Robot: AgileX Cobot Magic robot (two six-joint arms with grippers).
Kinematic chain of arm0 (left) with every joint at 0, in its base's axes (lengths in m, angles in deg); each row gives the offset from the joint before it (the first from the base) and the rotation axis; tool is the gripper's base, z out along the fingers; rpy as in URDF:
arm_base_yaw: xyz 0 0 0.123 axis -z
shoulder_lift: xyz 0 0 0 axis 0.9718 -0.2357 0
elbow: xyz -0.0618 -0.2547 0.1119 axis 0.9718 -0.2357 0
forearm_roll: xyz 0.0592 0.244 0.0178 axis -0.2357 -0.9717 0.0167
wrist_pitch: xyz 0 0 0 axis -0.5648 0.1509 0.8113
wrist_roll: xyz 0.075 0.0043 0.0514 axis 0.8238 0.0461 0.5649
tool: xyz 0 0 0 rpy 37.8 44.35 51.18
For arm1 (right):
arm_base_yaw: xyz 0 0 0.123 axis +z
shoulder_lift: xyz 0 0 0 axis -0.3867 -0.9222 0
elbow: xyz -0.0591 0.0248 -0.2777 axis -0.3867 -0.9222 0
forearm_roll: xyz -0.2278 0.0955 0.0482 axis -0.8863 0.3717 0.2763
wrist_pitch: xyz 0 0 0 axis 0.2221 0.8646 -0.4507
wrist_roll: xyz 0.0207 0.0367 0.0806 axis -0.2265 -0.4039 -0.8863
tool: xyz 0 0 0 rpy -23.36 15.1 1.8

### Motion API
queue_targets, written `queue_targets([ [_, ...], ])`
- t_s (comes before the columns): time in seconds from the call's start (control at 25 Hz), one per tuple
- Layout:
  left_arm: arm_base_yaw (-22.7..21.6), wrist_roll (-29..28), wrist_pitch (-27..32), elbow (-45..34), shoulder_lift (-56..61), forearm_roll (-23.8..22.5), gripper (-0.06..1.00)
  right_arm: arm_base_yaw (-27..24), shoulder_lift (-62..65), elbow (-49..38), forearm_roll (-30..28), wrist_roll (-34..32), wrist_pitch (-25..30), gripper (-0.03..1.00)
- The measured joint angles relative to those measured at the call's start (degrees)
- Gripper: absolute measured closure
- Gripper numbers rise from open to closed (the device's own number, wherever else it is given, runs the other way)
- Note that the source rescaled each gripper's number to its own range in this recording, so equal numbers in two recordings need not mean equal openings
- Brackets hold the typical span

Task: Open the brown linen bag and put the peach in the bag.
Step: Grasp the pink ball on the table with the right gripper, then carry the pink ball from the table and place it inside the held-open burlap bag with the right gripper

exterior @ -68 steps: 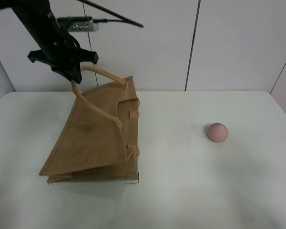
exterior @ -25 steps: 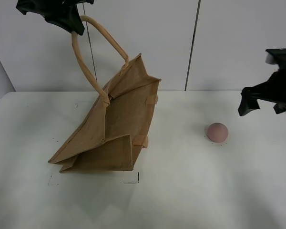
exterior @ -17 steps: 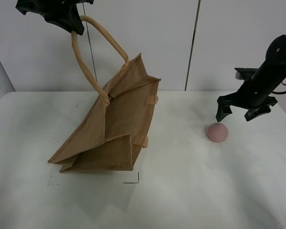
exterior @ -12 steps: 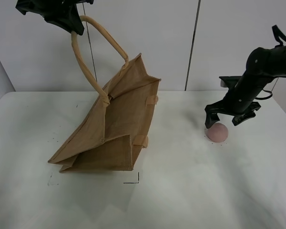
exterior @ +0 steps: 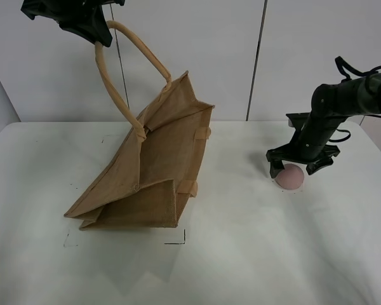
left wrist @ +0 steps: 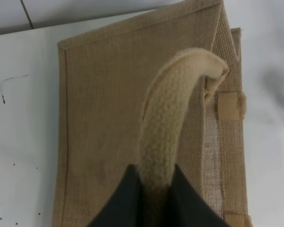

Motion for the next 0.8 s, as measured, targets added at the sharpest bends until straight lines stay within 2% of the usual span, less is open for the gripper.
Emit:
queue_targets([
  [0.16,0.0,0.1,0.0,0.0,0.0,0.0,0.94,0.0,-2.0,0.0,-0.3,-0.2,-0.6,-0.03],
  [0.24,0.0,0.1,0.0,0.0,0.0,0.0,0.94,0.0,-2.1,0.0,-0.3,-0.3,-1.5,0.07],
  [0.32,0.0,0.1,0.0,0.0,0.0,0.0,0.94,0.0,-2.1,0.0,-0.3,-0.3,-1.8,0.3],
  [0.44,0.0,0.1,0.0,0.0,0.0,0.0,0.94,0.0,-2.1,0.1,-0.3,-0.3,-1.6,0.78],
  [0.48,0.0,0.1,0.0,0.0,0.0,0.0,0.94,0.0,-1.9,0.3,-0.3,-0.3,-1.6,0.89],
  [0.52,0.0,0.1,0.0,0.0,0.0,0.0,0.94,0.0,-1.7,0.4,-0.3,-0.3,-1.6,0.96],
  [0.68,0.0,0.1,0.0,0.0,0.0,0.0,0.94,0.0,-0.1,1.5,2.5,2.8,1.1,0.97],
  [0.8,0.0,0.1,0.0,0.0,0.0,0.0,0.94,0.0,4.0,3.2,7.7,9.0,3.8,0.97],
])
